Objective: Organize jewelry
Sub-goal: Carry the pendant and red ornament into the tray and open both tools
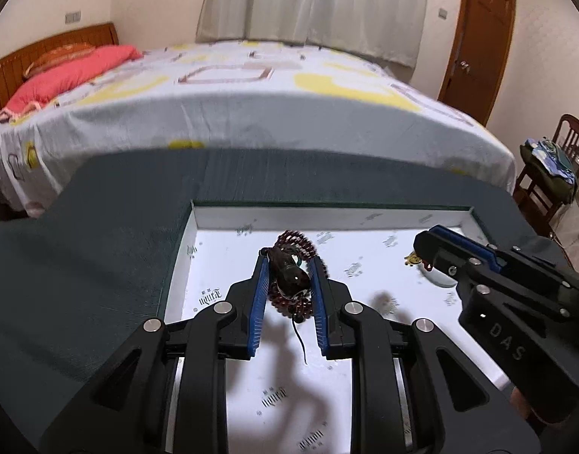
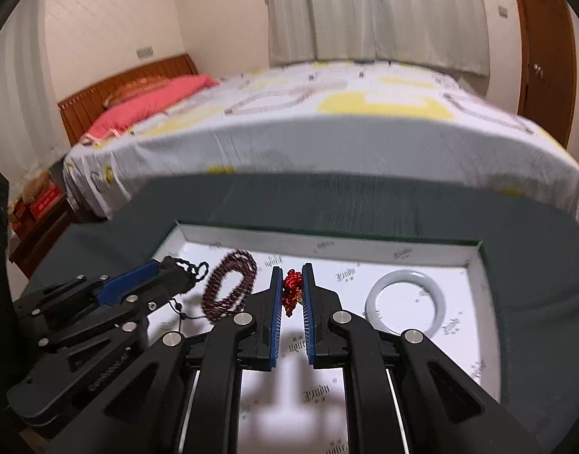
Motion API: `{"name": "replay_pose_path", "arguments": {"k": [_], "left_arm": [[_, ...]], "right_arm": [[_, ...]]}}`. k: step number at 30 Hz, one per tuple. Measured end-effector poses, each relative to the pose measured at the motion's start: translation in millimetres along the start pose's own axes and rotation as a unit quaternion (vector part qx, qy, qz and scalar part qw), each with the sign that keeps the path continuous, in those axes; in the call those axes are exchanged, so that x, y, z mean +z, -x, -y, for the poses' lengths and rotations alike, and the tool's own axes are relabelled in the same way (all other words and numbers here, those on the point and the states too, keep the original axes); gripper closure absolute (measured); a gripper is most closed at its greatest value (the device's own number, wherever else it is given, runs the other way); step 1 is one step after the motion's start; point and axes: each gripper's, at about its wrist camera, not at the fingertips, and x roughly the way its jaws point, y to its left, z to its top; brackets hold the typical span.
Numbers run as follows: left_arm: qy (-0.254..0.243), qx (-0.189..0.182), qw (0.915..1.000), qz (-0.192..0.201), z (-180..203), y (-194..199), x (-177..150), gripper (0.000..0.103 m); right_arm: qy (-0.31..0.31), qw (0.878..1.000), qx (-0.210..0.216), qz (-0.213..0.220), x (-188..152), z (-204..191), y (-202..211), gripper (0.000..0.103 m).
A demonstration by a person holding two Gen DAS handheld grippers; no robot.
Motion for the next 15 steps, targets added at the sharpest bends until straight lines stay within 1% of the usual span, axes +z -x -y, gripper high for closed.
{"name": "replay_pose_path", "arguments": {"k": [7,9,10,12,14,15], "left_arm": [[0.008,-0.002,0.9989,-0.046,-10,-23,4,0.081],[0.013,0.000,0.9986,-0.051,-12,-27,3,0.081],[0.015,0.001,0.9985,-0.052,-13,-28,3,0.080],[0.015,0.002,0.9984,-0.055,-13,-30,1,0.075],[0.015,0.004,0.9983,-0.056,-13,-32,0,0.072],[0.014,0.004,0.9983,-0.056,-13,-33,1,0.067]], "right_arm": [[-0.002,0.998,-0.003,-0.061,0,0,-32,0.092],[0.003,0.997,-0.004,-0.073,0,-1,-36,0.092],[0.006,0.997,-0.005,-0.078,0,-2,-37,0.092],[0.007,0.996,-0.008,-0.085,0,-2,-40,0.092],[0.003,0.996,-0.010,-0.086,1,-2,-41,0.092],[0.000,0.996,-0.009,-0.088,2,0,-42,0.090]]}}
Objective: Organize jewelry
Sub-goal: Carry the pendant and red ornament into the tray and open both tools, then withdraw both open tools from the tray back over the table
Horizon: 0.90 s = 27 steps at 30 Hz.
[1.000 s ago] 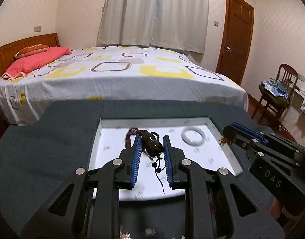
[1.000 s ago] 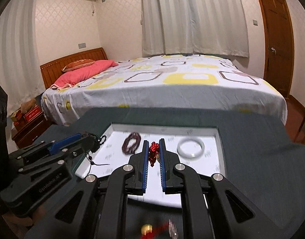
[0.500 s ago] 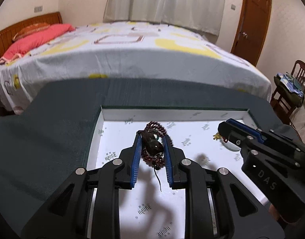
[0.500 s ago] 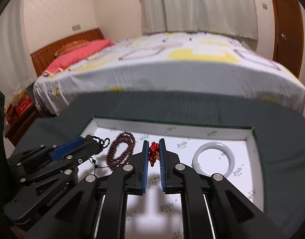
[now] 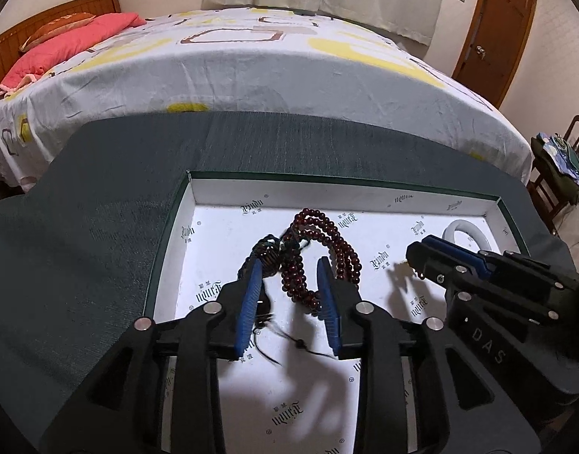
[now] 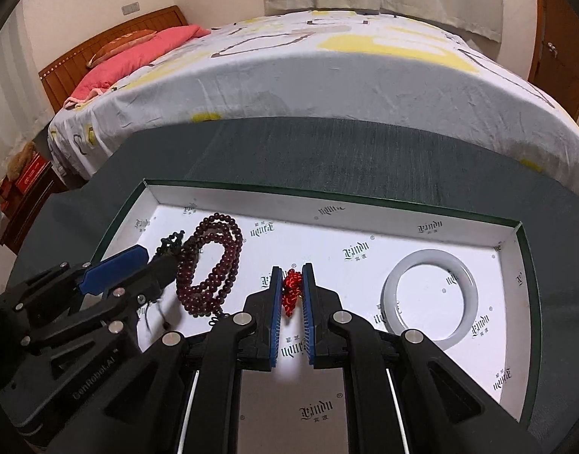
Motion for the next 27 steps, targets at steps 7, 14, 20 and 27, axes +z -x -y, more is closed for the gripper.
{"name": "replay_pose_path", "arguments": {"k": [7,14,20,27], "left_arm": [[0.002,0.006,0.9999,0.009,-2,3,-1,0.048],[0.017,0.007,0.9995,0.024,-12,13,-1,0.035],[0.005,0.008,0.9982,0.059,-10,42,-5,0.029],[-0.019,0.020,0.9924,0.120,0,97,-24,0.027]], "right_arm": [[-0.025,1.000,0.004,0.000,2,8,0,0.065],[-0.024,0.999,-0.003,0.027,0,9,11,0.053],[-0.019,0.998,-0.010,0.061,-7,7,37,0.049],[-0.022,0.994,-0.011,0.106,-32,4,87,0.048]]}}
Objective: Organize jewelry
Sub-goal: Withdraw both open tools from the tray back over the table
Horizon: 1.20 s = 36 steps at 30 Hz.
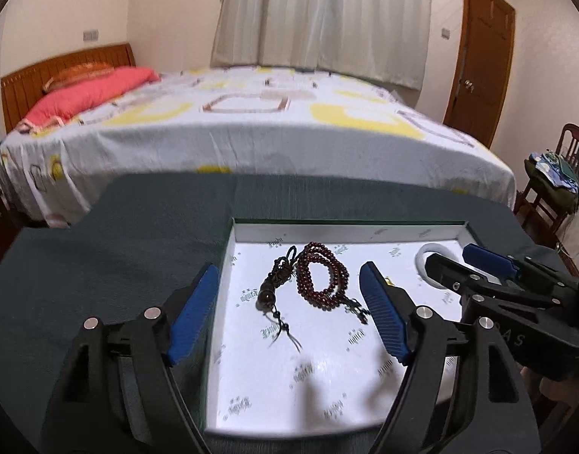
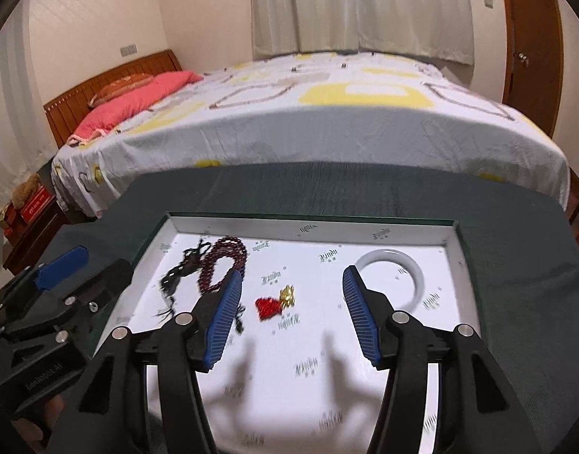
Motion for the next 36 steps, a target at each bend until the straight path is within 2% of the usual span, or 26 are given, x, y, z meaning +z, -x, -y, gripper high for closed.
{"name": "replay_pose_path", "arguments": {"k": [4,8,17,25,36], "left_arm": [[0.000,0.005,0.9998,0.019,2,33,-13,0.027],[0.005,0.011,0.9998,0.018,1,56,-32,0.027],[0.006,0.030,0.9994,0.015,0,95,-80,0.027],[0.024,0.040,0.9987,-0.020,-12,108,-116,0.027],[0.039,0.056,0.9967,-0.043,-30,112,-137,0.027]], "right_arm": [[-0.007,1.000,0.003,0.018,-17,2,32,0.043],[-0.012,1.000,0.005,0.023,-41,1,57,0.043],[-0.017,1.000,0.024,-0.002,-103,-6,86,0.043],[-0.003,0.999,0.037,-0.036,-140,-21,85,0.043],[0.022,0.996,0.032,-0.078,-154,-43,61,0.043]]}}
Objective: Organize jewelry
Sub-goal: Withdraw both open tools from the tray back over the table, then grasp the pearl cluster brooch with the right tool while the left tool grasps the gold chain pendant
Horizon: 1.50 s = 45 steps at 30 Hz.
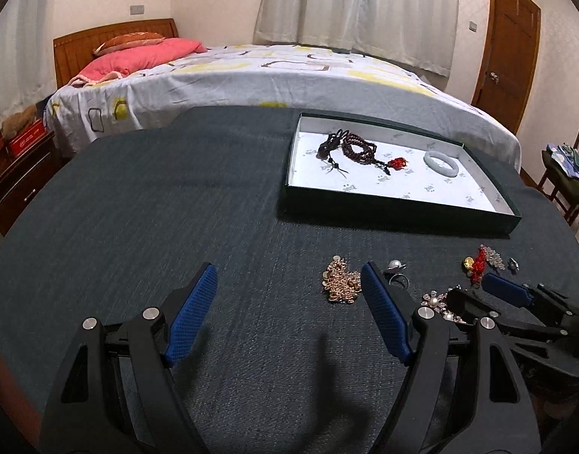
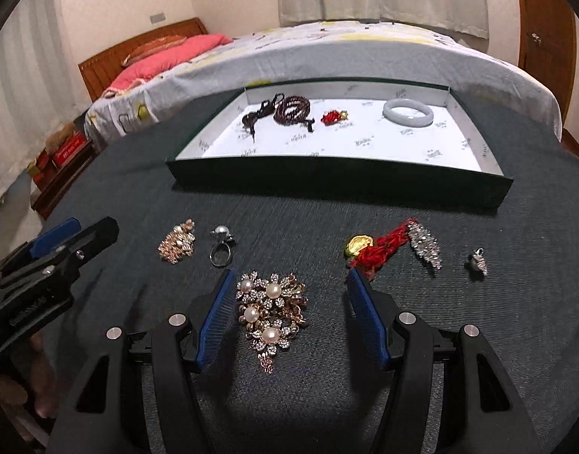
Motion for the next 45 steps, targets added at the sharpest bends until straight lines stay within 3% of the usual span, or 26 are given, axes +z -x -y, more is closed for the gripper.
{"name": "replay_pose_path", "arguments": {"k": [11,13,14,19,26,27,28,45], "left_arm": [[-0.005,-0.001,0.9998,-0.017,2,-8,-6,0.027],[-0.003,0.001,0.9998,-0.020,2,-9,-7,0.027],[-0.002,0.001,0.9998,-0.021,1,-10,-7,0.027],[0.002,0.000,0.9998,-0.022,1,-11,-7,0.027],[-0.002,-0.006,0.9996,-0.029,4,-14,-10,0.027],[-0.002,-0.008,0.9995,-0.031,5,-15,-10,0.027],[-0.001,-0.010,0.9994,-0.032,6,-16,-11,0.027],[-0.013,-0.033,0.9980,-0.051,28,-39,-10,0.027]], "right_arm": [[0.053,0.998,-0.017,-0.017,-10,-19,-8,0.045],[0.062,0.998,-0.016,-0.016,-10,-22,-7,0.059],[0.064,0.998,-0.014,-0.016,-10,-22,-7,0.060],[0.060,0.998,0.000,-0.005,-11,-21,-1,0.067],[0.047,0.999,0.009,0.005,-10,-14,5,0.069],[0.046,0.999,0.010,0.005,-10,-14,6,0.074],[0.044,0.999,0.014,0.005,-9,-12,8,0.087],[0.023,0.999,0.013,0.020,-10,13,25,0.087]]}}
